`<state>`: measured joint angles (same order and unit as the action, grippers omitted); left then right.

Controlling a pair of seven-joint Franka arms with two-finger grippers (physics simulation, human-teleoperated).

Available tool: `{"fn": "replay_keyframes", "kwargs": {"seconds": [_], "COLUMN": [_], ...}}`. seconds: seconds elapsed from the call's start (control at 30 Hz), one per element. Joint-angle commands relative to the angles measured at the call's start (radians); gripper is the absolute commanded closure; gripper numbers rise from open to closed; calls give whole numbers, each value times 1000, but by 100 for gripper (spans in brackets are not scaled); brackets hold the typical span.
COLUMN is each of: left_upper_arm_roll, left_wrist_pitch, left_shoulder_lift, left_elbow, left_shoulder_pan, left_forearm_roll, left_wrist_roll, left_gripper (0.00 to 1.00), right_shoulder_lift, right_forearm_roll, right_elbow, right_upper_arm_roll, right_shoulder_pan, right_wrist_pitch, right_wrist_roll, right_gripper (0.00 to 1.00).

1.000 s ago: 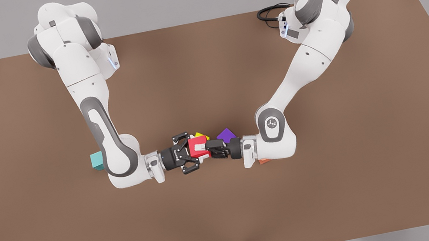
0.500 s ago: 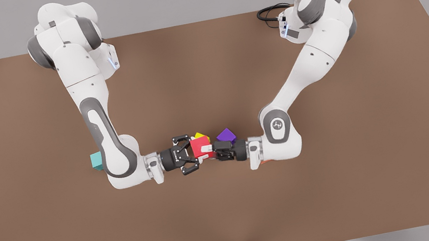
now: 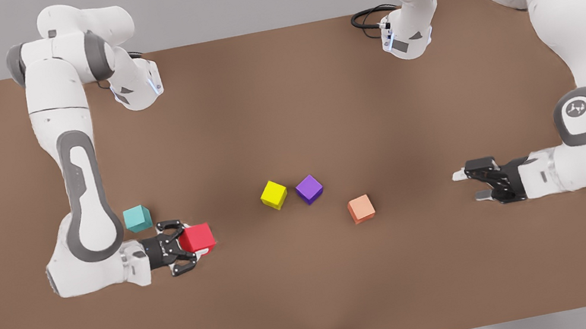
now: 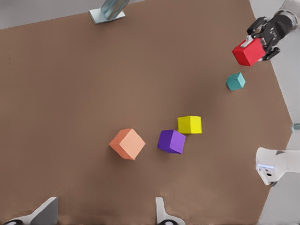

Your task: Pick up red wooden cube and pass to hand red wooden cube and place in blue wooden cube

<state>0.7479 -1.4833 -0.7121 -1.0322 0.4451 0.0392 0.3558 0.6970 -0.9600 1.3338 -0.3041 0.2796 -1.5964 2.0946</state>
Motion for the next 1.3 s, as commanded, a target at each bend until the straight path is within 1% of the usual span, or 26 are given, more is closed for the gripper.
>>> {"fn": "replay_keyframes", "kwargs": {"seconds": [0.0, 0.03, 0.07, 0.1, 0.13, 0.2, 0.23, 0.33, 0.37, 0.4, 0.43, 0.5, 0.57, 0.67, 1.0, 1.27], "left_upper_arm_roll": [-120, -509, -716, -702, -702, -700, -699, -687, -687, -687, -687, -687, -687, -687, -687, -687], "left_wrist_pitch": [296, 122, 14, 130, 130, 126, 124, 113, 113, 113, 113, 112, 112, 95, 97, 97], "left_shoulder_lift": [165, 412, 542, 513, 505, 479, 464, 436, 436, 436, 436, 434, 427, 413, 405, 399], "left_elbow": [-55, -314, -460, -384, -378, -376, -376, -376, -376, -376, -376, -376, -376, -378, -378, -379], "left_shoulder_pan": [-55, -322, -447, -448, -444, -451, -453, -445, -444, -442, -440, -440, -440, -440, -439, -437], "left_forearm_roll": [-361, -225, -122, -131, -131, -128, -127, -125, -124, -124, -124, -124, -124, -122, -122, -122], "left_wrist_roll": [-488, -488, -448, -295, -299, -299, -299, -296, -296, -294, -294, -294, -294, -294, -294, -294], "left_gripper": [0, 0, 0, 0, 0, 0, 0, 0, 0, 0, 0, 0, 0, 0, 0, 0], "right_shoulder_lift": [-21, -21, -14, -14, -16, -21, -28, -28, -28, -28, -28, -27, -28, -27, -16, 4], "right_forearm_roll": [404, 445, 446, 446, 445, 434, 411, 368, 348, 342, 328, 328, 322, 303, 251, 195], "right_elbow": [-7, 1, 39, 93, 123, 258, 311, 364, 407, 473, 530, 576, 631, 696, 811, 851], "right_upper_arm_roll": [-96, -206, -383, -469, -530, -699, -742, -774, -817, -875, -914, -937, -937, -940, -937, -926], "right_shoulder_pan": [53, 140, 280, 355, 406, 544, 595, 609, 647, 722, 779, 814, 834, 859, 897, 905], "right_wrist_pitch": [41, 35, 33, 30, 26, -85, -116, -117, -132, -184, -223, -287, -369, -419, -481, -502], "right_wrist_roll": [-749, -778, -835, -876, -883, -898, -916, -933, -933, -933, -932, -927, -916, -897, -841, -774], "right_gripper": [24, 27, 27, 27, 27, 27, 27, 27, 27, 27, 27, 27, 26, 26, 26, 26]}}
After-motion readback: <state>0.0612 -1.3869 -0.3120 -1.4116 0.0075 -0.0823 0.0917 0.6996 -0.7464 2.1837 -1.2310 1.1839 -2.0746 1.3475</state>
